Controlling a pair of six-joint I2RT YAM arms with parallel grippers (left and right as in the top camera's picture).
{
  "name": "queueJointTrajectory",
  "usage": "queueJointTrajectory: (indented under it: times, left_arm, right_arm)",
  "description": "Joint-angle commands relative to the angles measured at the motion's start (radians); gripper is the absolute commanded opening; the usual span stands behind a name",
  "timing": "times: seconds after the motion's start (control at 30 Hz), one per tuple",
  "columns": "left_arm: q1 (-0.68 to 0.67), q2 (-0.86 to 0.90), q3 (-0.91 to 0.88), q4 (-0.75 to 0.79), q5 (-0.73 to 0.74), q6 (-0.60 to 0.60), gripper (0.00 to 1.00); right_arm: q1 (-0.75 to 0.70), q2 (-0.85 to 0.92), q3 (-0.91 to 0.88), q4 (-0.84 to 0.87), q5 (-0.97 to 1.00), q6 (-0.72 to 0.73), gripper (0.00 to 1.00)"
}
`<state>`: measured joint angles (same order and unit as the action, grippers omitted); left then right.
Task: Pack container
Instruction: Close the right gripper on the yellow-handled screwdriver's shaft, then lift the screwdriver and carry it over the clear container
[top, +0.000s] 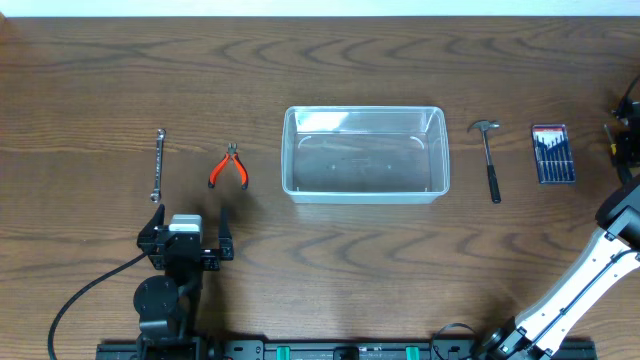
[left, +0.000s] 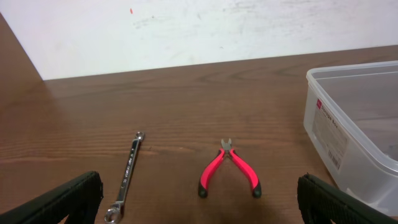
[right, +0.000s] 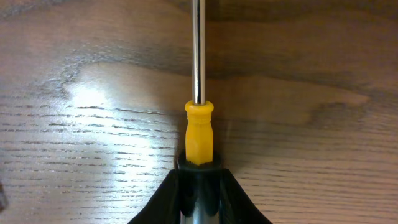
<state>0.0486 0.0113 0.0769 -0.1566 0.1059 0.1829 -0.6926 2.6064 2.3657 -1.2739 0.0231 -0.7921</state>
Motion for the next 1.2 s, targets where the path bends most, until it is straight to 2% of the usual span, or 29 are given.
queueJointTrajectory:
  times: [0.0,0.3,0.57,0.73,0.87,1.17]
  left_arm:
    - [-0.002,-0.001,-0.027,-0.010,0.013,-0.008,0.98]
    - [-0.002,-0.001,-0.027,-0.010,0.013,-0.008,0.98]
    - [-0.002,-0.001,-0.027,-0.010,0.013,-0.008,0.98]
    - [-0.002,-0.001,-0.027,-0.010,0.013,-0.008,0.98]
    - [-0.002,-0.001,-0.027,-0.010,0.014,-0.008,0.98]
    - [-0.002,-0.001,-0.027,-0.010,0.013,-0.008,0.98]
  right_arm:
    - [0.012,0.004,0.017,0.003,-0.002,0.037,0.01]
    - [0.072,-0.080,0.115,-0.005,-0.050,0.097,0.01]
    - [0.222,-0.228,0.300,-0.091,-0.159,0.095,0.01]
    - [0.421,-0.360,0.315,-0.114,-0.235,0.094,0.01]
    - [0.602,-0.431,0.315,-0.155,-0.244,0.030,0.01]
    - [0.957,-0.444,0.275,-0.397,-0.235,-0.122,0.01]
